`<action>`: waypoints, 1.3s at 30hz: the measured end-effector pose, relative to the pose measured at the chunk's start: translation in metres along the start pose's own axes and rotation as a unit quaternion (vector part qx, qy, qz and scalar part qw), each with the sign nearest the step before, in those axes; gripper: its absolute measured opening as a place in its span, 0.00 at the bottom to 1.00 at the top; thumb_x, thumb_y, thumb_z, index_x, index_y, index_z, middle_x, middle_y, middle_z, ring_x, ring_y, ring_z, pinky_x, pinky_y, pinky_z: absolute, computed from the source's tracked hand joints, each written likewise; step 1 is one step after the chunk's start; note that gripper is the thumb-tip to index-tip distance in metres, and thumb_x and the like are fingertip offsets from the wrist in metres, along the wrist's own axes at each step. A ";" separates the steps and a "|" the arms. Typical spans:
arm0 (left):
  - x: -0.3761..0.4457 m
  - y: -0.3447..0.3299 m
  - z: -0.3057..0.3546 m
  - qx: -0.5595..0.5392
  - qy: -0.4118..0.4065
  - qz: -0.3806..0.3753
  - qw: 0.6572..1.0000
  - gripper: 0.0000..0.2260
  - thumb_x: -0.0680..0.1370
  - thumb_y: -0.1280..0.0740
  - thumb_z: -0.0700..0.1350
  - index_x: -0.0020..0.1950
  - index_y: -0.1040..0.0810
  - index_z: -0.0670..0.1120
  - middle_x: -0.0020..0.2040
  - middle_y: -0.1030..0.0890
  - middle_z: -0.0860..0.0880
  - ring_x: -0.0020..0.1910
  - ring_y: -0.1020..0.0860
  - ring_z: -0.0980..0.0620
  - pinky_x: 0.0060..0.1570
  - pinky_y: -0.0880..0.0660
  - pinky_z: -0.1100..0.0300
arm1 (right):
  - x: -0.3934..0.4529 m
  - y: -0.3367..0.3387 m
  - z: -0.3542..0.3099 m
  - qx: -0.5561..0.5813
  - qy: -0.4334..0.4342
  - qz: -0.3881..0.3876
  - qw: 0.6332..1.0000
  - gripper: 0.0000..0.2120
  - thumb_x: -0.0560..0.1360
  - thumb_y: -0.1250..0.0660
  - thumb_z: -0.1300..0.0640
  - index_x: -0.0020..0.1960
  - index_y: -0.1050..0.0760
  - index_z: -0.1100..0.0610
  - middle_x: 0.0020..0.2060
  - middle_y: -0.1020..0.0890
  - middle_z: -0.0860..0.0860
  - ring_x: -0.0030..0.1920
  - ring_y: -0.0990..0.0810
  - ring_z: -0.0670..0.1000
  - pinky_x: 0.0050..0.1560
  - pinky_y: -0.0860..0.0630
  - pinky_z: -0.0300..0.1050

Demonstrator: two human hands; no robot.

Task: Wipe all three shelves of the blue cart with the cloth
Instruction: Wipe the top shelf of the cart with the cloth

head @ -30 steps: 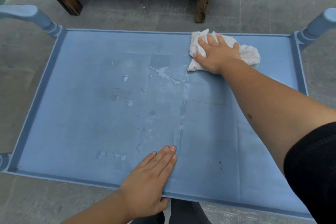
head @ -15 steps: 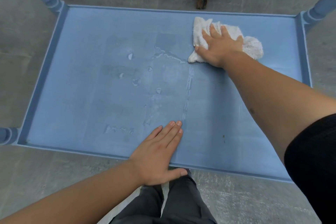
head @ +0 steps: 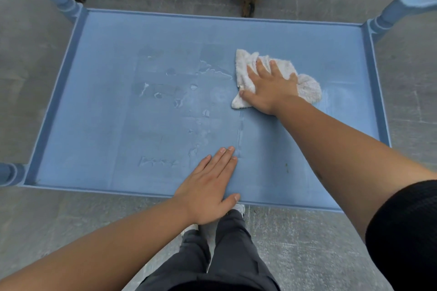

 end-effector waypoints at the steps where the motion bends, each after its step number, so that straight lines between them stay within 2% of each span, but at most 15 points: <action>1: -0.001 -0.001 0.000 -0.003 0.000 -0.001 1.000 0.37 0.77 0.52 0.64 0.79 0.62 0.47 0.77 0.69 0.52 0.74 0.71 0.57 0.72 0.69 0.57 | -0.005 -0.002 -0.001 0.000 0.000 -0.002 1.000 0.38 0.70 0.57 0.26 0.77 0.58 0.37 0.79 0.57 0.41 0.79 0.58 0.52 0.67 0.51 0.75; 13: -0.016 -0.018 0.009 -0.011 -0.036 -0.036 0.999 0.39 0.77 0.53 0.66 0.79 0.66 0.47 0.76 0.71 0.51 0.73 0.73 0.58 0.71 0.71 0.58 | -0.096 -0.039 -0.021 -0.018 0.003 -0.025 1.000 0.37 0.71 0.58 0.27 0.77 0.60 0.38 0.79 0.58 0.43 0.78 0.60 0.52 0.69 0.52 0.72; 20: -0.020 -0.014 0.013 -0.015 -0.047 -0.012 0.999 0.39 0.77 0.53 0.67 0.79 0.64 0.46 0.79 0.66 0.49 0.75 0.71 0.56 0.70 0.73 0.59 | -0.139 -0.058 -0.038 -0.012 -0.006 -0.029 0.999 0.36 0.71 0.61 0.29 0.77 0.60 0.38 0.79 0.59 0.42 0.78 0.61 0.51 0.69 0.53 0.71; 24: -0.021 -0.005 0.013 -0.031 -0.047 0.027 0.998 0.41 0.76 0.49 0.67 0.80 0.57 0.44 0.80 0.60 0.47 0.75 0.68 0.55 0.71 0.71 0.61 | -0.148 -0.062 -0.039 0.002 -0.021 -0.024 0.999 0.36 0.71 0.63 0.29 0.77 0.61 0.38 0.78 0.59 0.42 0.78 0.61 0.50 0.69 0.53 0.70; 28: -0.022 -0.001 0.010 -0.033 -0.014 0.058 0.998 0.44 0.74 0.47 0.68 0.79 0.54 0.41 0.80 0.55 0.44 0.76 0.67 0.53 0.74 0.65 0.56 | -0.161 -0.069 -0.043 0.009 -0.030 -0.026 0.999 0.36 0.71 0.63 0.28 0.77 0.62 0.39 0.78 0.61 0.42 0.78 0.62 0.50 0.69 0.53 0.70; 33: -0.021 -0.007 0.008 -0.024 0.018 0.057 0.998 0.47 0.73 0.50 0.70 0.78 0.58 0.38 0.79 0.61 0.42 0.75 0.70 0.51 0.71 0.70 0.57 | -0.171 -0.074 -0.048 0.011 -0.035 -0.011 0.999 0.35 0.73 0.64 0.28 0.77 0.62 0.39 0.78 0.60 0.42 0.78 0.61 0.49 0.69 0.54 0.70; 39: -0.022 -0.009 0.009 -0.004 0.010 0.052 0.999 0.45 0.74 0.51 0.68 0.78 0.57 0.37 0.79 0.61 0.39 0.77 0.66 0.46 0.75 0.64 0.52 | -0.128 -0.051 -0.039 0.049 -0.069 0.003 0.996 0.33 0.75 0.63 0.30 0.77 0.60 0.38 0.79 0.58 0.41 0.78 0.60 0.50 0.67 0.51 0.74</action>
Point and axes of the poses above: each hand's wrist, its own x-axis towards the middle knuckle, its own y-axis out of the back of the hand, z = x × y, the point moved 9 cm from there along x, towards the middle knuckle
